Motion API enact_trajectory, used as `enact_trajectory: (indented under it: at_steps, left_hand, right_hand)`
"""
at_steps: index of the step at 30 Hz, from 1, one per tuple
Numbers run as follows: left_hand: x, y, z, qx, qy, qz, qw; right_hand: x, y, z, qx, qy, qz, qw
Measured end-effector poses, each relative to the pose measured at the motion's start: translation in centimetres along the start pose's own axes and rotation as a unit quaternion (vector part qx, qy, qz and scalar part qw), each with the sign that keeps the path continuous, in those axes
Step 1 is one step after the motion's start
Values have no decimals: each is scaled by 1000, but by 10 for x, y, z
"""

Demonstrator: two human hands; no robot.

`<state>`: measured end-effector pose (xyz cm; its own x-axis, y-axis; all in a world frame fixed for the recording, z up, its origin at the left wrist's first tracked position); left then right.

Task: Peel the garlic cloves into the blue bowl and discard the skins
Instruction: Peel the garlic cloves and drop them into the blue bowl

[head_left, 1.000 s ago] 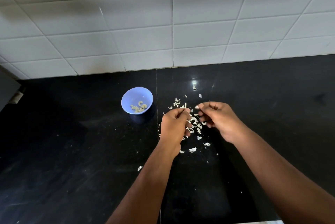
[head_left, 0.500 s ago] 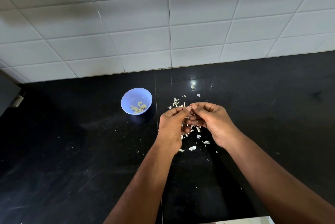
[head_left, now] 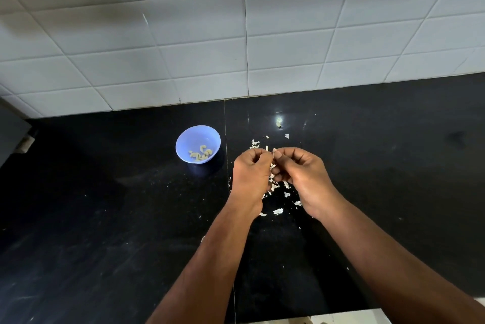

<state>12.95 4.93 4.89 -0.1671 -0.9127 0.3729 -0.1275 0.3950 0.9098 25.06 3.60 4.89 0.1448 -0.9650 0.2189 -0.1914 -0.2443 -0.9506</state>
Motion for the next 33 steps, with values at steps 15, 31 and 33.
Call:
enact_trajectory:
  at_steps: [15,31,33]
  left_hand:
    - [6,-5,20,-205,8,7,979]
    - [6,1,18,-25,-12,22,999]
    - [6,1,12,6,-6,36,999]
  right_hand:
    - [-6,-3,15,349,-13,21,937]
    - [-4,-4,15,445,-63,108,887]
    - [-3,-4,14,414,-47,109,903]
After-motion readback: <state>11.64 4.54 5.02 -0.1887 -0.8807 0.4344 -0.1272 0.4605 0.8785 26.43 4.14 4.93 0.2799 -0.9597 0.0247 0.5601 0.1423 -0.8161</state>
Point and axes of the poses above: each hand's wrist, its own x-axis away from the middle knuckle, its own z-axis out of the back of the hand, y = z × x, the point moved 1 cm from there along -x, towards the middle knuckle, and after that the axes turned 14 degrees about -y, right-handed, at the moved point
